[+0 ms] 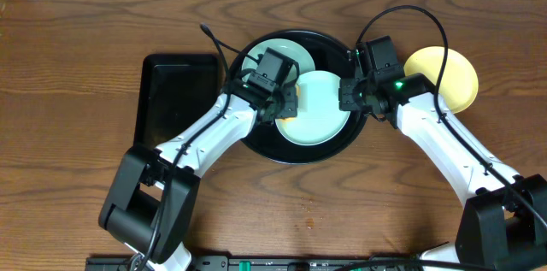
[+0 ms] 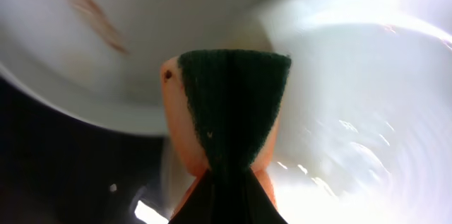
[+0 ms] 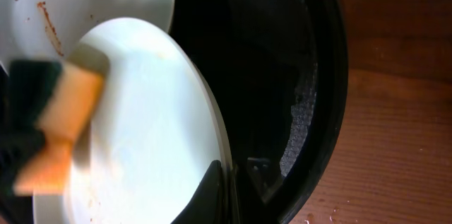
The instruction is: Clean dirty plates on tray and stack at the side
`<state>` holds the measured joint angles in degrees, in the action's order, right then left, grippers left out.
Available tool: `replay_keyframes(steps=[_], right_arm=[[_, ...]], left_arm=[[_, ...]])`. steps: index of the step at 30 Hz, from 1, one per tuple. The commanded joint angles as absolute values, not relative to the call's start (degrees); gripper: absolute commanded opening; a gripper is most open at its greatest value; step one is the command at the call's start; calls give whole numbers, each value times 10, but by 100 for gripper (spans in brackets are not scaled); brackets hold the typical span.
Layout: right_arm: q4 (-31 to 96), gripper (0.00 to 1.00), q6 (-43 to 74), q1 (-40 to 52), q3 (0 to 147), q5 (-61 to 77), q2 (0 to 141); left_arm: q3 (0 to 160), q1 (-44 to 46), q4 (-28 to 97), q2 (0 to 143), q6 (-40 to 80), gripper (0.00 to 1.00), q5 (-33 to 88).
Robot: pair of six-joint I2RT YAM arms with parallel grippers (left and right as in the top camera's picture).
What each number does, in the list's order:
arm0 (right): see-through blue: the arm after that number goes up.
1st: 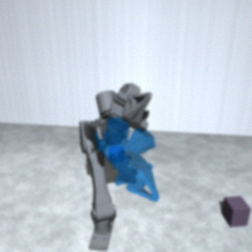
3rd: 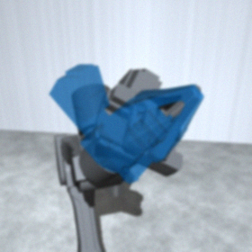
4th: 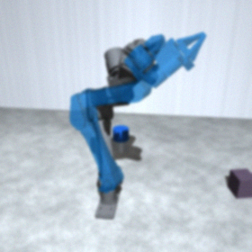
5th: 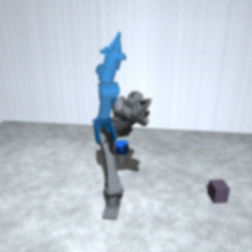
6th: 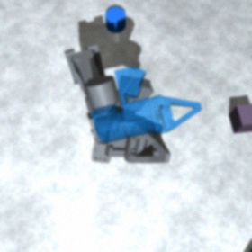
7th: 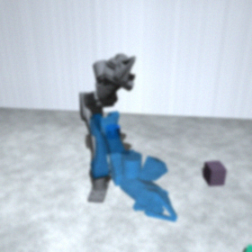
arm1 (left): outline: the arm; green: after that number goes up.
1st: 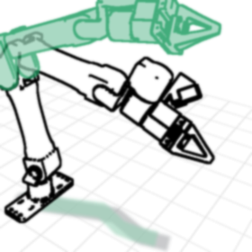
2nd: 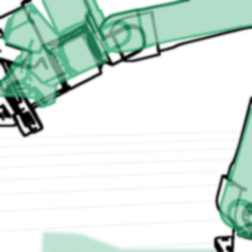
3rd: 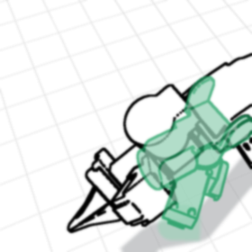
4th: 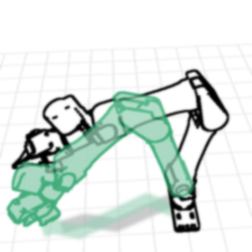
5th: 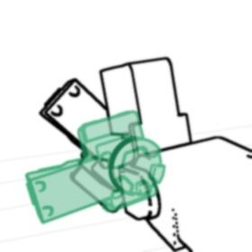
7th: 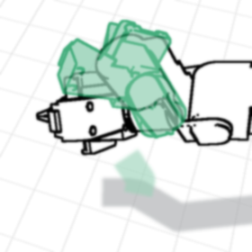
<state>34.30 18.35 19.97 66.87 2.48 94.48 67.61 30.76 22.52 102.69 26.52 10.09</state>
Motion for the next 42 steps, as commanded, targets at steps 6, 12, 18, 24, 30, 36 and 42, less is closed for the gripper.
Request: replay_keyframes(steps=[6, 12, 18, 24, 30, 36, 42], right_arm=[[341, 1, 175, 203, 666, 16, 932], [341, 1, 175, 203, 666, 20, 932], [341, 1, 175, 203, 666, 20, 932], [341, 1, 175, 203, 666, 20, 932], [341, 1, 175, 203, 666, 19, 932], [340, 1, 170, 203, 666, 7, 932], [318, 1, 161, 204, 667, -39, 932]], left_arm=[[683, 346, 205, 1030, 254, 8, 294], [672, 381, 209, 1030, 251, 8, 183], [648, 410, 211, 1030, 231, 8, 73], [645, 411, 267, 1030, 212, 8, 1], [645, 411, 284, 1029, 204, 8, -125], [645, 411, 282, 995, 217, 8, -234], [645, 398, 254, 876, 217, 8, -251]])
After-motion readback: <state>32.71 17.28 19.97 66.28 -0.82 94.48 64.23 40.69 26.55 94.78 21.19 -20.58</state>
